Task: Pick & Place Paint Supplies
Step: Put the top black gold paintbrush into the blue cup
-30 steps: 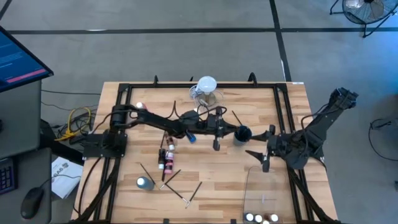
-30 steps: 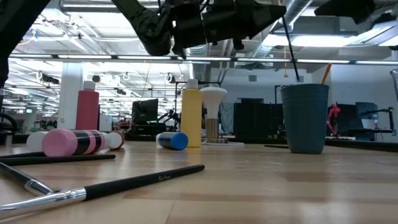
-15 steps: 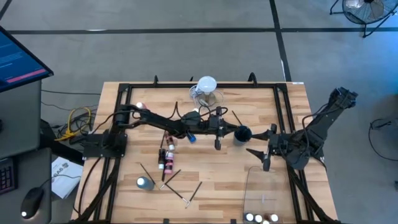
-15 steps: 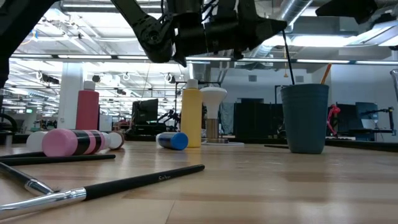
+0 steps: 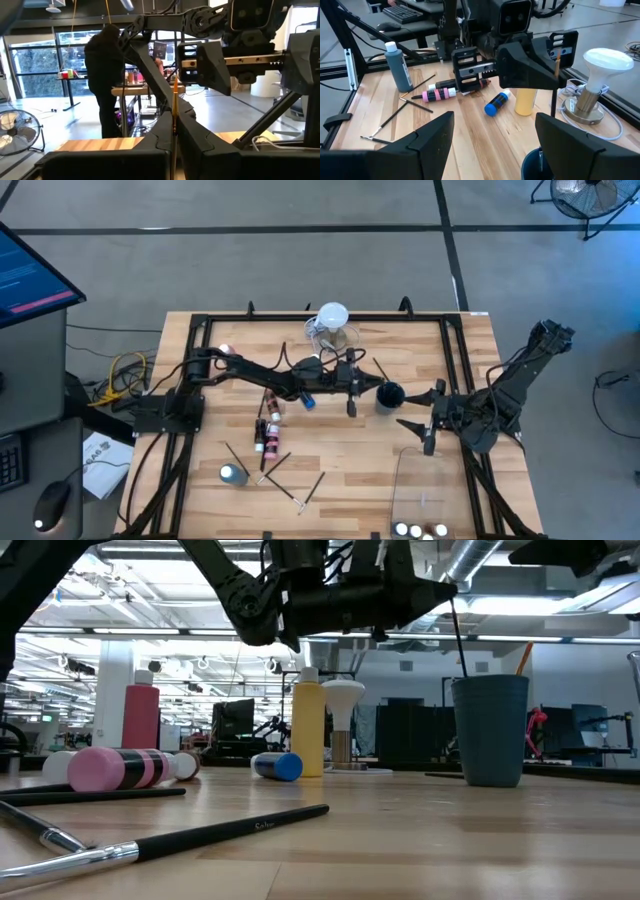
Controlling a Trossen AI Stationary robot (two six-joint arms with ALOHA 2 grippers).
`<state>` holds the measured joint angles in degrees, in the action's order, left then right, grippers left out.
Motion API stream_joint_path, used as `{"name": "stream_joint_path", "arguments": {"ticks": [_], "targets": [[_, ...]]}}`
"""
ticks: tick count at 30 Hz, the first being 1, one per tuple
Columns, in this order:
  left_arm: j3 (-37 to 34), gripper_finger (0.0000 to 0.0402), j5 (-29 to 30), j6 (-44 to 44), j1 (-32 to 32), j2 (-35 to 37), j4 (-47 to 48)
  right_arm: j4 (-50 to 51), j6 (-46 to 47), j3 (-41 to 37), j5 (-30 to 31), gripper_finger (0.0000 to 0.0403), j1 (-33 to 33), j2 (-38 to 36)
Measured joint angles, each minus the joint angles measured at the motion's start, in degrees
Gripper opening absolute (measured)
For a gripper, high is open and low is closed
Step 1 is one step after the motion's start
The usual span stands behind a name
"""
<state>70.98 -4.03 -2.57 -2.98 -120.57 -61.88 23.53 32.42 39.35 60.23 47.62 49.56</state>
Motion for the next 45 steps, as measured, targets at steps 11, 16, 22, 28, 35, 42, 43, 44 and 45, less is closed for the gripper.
{"name": "stream_joint_path", "arguments": {"ticks": [11,16,22,28,35,42,43,44,45], "targets": [[0.4,0.0001,0.0,0.3,0.3,-1.5,-0.6,0.0,0.0,0.0,1.2,0.0272,0.0,0.0],[2.7,0.0001,-0.1,1.5,0.4,-5.3,-1.1,0.1,0.0,0.0,1.2,0.0272,0.0,0.0],[3.3,0.0001,-0.1,1.4,0.4,-5.3,-1.3,0.3,0.0,0.0,1.2,0.0272,0.0,0.0],[3.2,0.0003,-0.1,1.4,0.0,-5.3,0.1,0.7,0.0,0.0,1.2,0.0272,0.0,0.0],[3.2,0.0038,-0.1,1.4,0.0,-5.3,0.9,0.7,0.0,0.0,1.2,0.0272,0.0,0.0],[3.2,0.0131,-0.1,1.5,0.0,-5.3,1.0,0.8,0.0,0.0,1.2,0.0272,0.0,0.0],[3.2,0.0147,0.0,1.5,0.0,-5.3,1.0,0.9,0.0,0.0,1.2,0.0272,0.0,0.0],[3.2,0.0162,0.2,1.5,0.0,-5.3,1.0,0.9,0.0,0.0,1.2,0.0272,0.0,0.0],[3.2,0.0177,0.5,1.5,0.0,-5.3,1.0,0.9,0.0,0.0,1.2,0.0272,0.0,0.0]]}}
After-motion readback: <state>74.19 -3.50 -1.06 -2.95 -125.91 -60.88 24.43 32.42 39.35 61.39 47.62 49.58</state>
